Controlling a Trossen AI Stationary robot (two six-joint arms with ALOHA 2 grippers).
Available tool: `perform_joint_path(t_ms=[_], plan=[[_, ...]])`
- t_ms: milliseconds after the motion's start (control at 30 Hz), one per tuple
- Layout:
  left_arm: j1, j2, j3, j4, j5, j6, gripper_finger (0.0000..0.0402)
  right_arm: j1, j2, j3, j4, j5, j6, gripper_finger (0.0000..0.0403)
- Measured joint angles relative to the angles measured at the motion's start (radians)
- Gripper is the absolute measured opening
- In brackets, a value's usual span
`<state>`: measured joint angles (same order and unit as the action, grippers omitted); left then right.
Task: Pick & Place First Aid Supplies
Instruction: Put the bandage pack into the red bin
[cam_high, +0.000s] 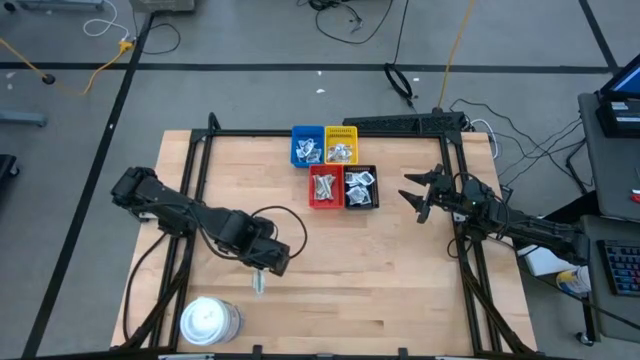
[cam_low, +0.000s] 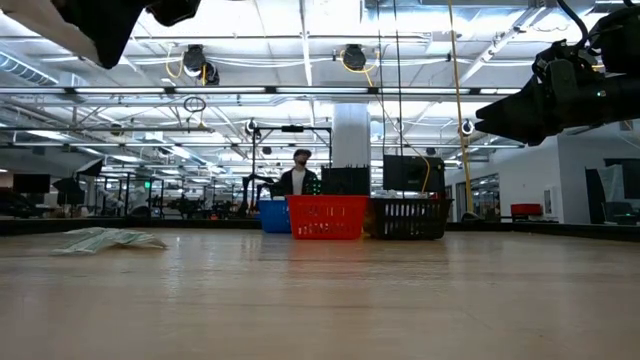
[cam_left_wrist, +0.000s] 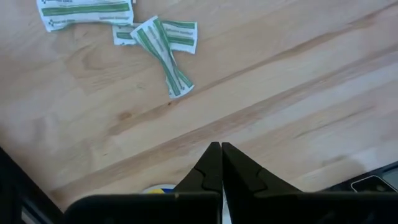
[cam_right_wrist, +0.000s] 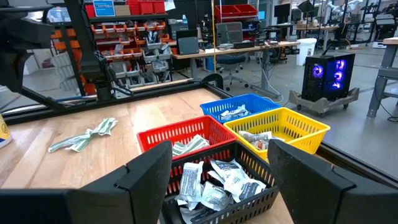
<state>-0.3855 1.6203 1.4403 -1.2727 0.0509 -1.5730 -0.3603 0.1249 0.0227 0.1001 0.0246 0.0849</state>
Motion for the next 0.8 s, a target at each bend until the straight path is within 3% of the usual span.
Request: perform_joint_path(t_ms=[200, 300, 800], plan=[[0.032, 0.011, 0.003, -0.005, 0.029, 0.003, 0.0001, 0.0, 0.0, 0.0, 0.0, 0.0, 0.0, 0.026], [0.087, 0.045, 0.026, -0.007, 0.052, 0.073, 0.0001, 0.0, 0.0, 0.0, 0.0, 0.0, 0.0, 0.026], [0.458, 0.187, 0.154, -0.015, 0.091, 0.4, 0.0001, 0.0, 0.0, 0.0, 0.0, 0.0, 0.0, 0.0261]])
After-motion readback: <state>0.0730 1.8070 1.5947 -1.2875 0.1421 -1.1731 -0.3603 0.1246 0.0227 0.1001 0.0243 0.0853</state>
